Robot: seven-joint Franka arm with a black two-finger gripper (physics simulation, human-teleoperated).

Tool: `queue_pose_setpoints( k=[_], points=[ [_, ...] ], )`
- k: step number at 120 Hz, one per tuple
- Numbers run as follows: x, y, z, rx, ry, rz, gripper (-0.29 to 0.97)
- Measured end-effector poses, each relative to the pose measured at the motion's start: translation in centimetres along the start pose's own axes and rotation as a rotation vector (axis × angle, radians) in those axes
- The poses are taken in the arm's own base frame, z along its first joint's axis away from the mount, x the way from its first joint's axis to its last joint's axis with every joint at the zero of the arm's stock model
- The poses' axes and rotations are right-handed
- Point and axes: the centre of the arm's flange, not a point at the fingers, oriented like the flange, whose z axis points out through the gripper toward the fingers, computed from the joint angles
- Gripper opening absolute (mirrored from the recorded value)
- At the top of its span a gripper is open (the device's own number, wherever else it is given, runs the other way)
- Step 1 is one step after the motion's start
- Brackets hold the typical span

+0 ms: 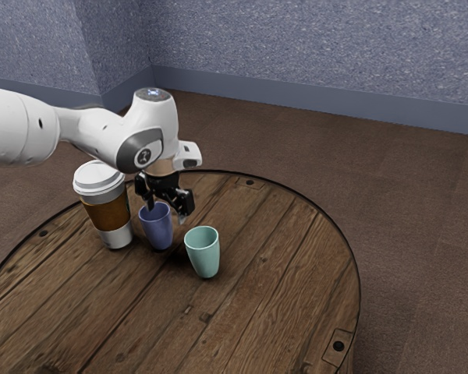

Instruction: Place the left cup onto the right cup

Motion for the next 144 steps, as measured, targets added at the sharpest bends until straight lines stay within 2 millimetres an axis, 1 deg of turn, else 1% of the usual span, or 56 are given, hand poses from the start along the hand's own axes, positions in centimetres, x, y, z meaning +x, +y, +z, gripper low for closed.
queue_pose_setpoints(
  k=[23, 35, 51, 70, 93, 109, 127, 136, 144],
  points=[
    [0.3, -0.5, 2.1, -0.009, -0.004, -0.021, 0.66],
    [0.4, -0.6, 2.7, -0.013, -0.001, -0.028, 0.60],
    [0.6, -0.4, 3.4, -0.017, 0.008, -0.032, 0.46],
    [0.8, -0.6, 3.7, -0.018, 0.019, -0.038, 0.28],
    [0.9, -0.8, 4.8, -0.020, 0.015, -0.044, 0.08],
    [0.9, -1.0, 4.9, -0.021, 0.021, -0.049, -0.02],
    [1.1, -1.6, 5.0, -0.019, 0.034, -0.058, -0.07],
    [1.2, -1.6, 4.5, -0.017, 0.042, -0.060, -0.08],
    [1.3, -1.4, 3.6, -0.016, 0.053, -0.059, -0.09]
  ],
)
